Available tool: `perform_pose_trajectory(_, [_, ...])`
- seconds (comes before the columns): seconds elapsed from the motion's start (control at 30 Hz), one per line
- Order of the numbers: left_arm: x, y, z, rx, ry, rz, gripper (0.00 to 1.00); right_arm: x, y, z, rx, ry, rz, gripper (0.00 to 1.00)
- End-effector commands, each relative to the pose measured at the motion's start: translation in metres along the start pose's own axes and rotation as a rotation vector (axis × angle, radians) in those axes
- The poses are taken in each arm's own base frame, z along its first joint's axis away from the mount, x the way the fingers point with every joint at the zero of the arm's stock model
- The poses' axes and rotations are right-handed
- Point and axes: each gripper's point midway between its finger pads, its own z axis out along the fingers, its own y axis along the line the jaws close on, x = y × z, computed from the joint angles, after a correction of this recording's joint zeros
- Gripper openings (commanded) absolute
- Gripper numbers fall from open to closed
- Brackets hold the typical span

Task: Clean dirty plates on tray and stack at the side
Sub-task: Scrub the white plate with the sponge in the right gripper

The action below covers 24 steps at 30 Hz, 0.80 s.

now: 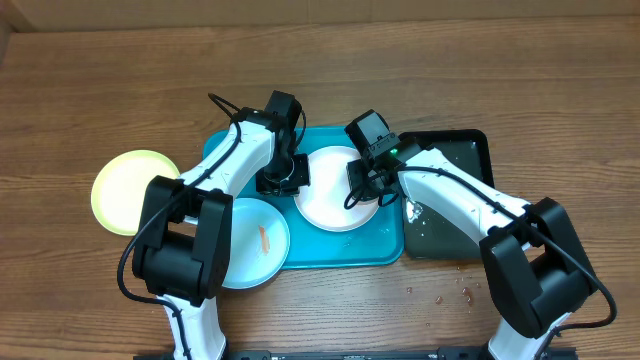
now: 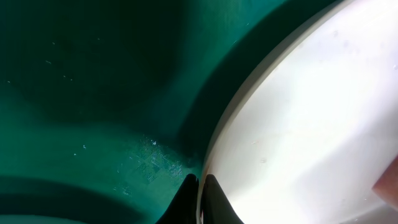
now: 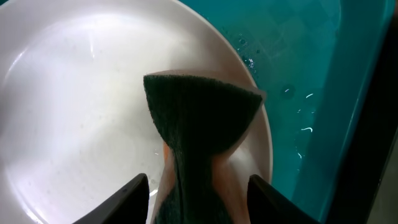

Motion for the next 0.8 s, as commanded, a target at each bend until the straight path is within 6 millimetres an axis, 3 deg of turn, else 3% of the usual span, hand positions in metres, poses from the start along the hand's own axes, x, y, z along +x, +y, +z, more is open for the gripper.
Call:
perform_pose_trajectory(0.0, [-0.004,-0.0044,-0.0093,0.018,-0.026,0.018,0.04,-0.0021,0.0013,-0.0023,-0.001,-0.016,-0.006,0.49])
perform_pose_trajectory(0.1, [-0.0039,-0.0039,-0.0093,0.015,-0.026,0.018,0.04,-0.0024,0.0014,-0.002,-0.001,-0.017,-0.006,0.4])
perform_pose_trajectory(0.5, [-0.0039,-0.0038,-0.0092,0.015,-0.026,0.02,0.04,-0.0068,0.0002,-0.0019,0.007,-0.036,-0.005,0.39])
perform_pose_trajectory(0.77, [-0.0039,-0.0038,-0.0092,0.015,-0.026,0.02,0.04,-0.0066,-0.0008,0.0024,0.01,-0.032,-0.003,0.33])
